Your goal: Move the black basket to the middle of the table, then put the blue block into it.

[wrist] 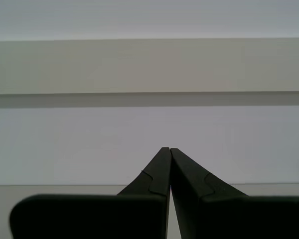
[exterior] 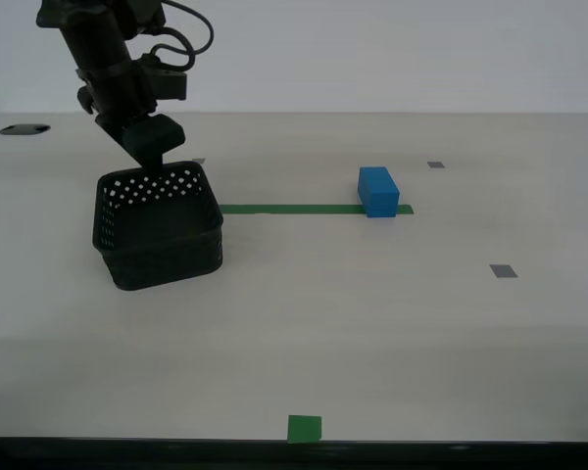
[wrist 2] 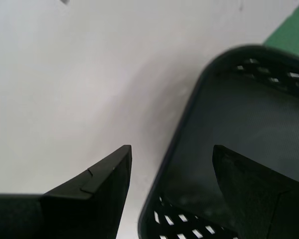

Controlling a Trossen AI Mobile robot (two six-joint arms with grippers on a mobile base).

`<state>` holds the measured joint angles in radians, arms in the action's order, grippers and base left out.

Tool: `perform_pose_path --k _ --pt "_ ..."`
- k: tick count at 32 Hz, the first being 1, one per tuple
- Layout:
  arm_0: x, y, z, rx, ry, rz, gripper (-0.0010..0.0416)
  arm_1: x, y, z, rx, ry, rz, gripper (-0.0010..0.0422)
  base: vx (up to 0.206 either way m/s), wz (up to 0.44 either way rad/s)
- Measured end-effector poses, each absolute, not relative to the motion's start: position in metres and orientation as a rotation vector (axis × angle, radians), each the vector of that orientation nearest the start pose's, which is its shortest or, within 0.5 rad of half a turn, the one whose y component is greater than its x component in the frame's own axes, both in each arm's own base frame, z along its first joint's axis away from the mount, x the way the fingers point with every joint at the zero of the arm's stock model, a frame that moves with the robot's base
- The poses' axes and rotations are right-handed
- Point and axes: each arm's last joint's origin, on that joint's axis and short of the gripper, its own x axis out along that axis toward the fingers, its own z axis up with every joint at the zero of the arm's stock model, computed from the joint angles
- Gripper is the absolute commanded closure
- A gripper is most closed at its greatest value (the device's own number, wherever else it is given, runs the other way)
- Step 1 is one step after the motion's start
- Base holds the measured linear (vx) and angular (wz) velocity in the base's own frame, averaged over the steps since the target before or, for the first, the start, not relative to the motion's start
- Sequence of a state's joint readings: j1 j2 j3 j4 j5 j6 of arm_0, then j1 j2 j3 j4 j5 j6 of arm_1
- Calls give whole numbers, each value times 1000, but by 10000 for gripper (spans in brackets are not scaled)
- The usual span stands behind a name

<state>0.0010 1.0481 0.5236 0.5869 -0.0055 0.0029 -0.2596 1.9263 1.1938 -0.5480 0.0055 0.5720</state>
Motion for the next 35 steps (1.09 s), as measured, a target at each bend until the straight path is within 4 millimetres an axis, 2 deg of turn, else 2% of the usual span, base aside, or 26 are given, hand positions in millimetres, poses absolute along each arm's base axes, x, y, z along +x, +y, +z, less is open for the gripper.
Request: perform_pose_path --k 4,8,9,14,17,20,22,23,24,32,35 --pt "227 0 267 3 -62 6 405 351 -94 136 652 1177 -590 191 0 0" --pt "227 0 268 3 -62 7 405 356 -95 114 666 1263 -584 190 0 0" --pt "227 0 267 3 -59 7 406 360 -96 103 655 1287 -572 191 0 0" --pt "227 0 267 3 -56 7 406 365 -98 94 628 1282 -548 195 0 0" --pt "227 0 267 3 -54 7 406 367 -99 95 644 1269 -532 243 0 0" --pt "227 0 267 3 -54 7 405 366 -98 95 638 1274 -524 332 0 0" --pt "227 0 267 3 -52 7 406 366 -99 95 629 1280 -519 408 0 0" --pt "227 0 267 3 -52 7 406 367 -99 95 623 1278 -513 420 0 0" --pt "227 0 267 3 -52 7 406 368 -100 97 588 1269 -511 408 0 0" --pt "227 0 266 3 -52 7 405 380 -106 114 459 1255 -442 414 0 0" --pt "227 0 266 3 -51 7 406 383 -122 124 446 1236 -503 414 0 0"
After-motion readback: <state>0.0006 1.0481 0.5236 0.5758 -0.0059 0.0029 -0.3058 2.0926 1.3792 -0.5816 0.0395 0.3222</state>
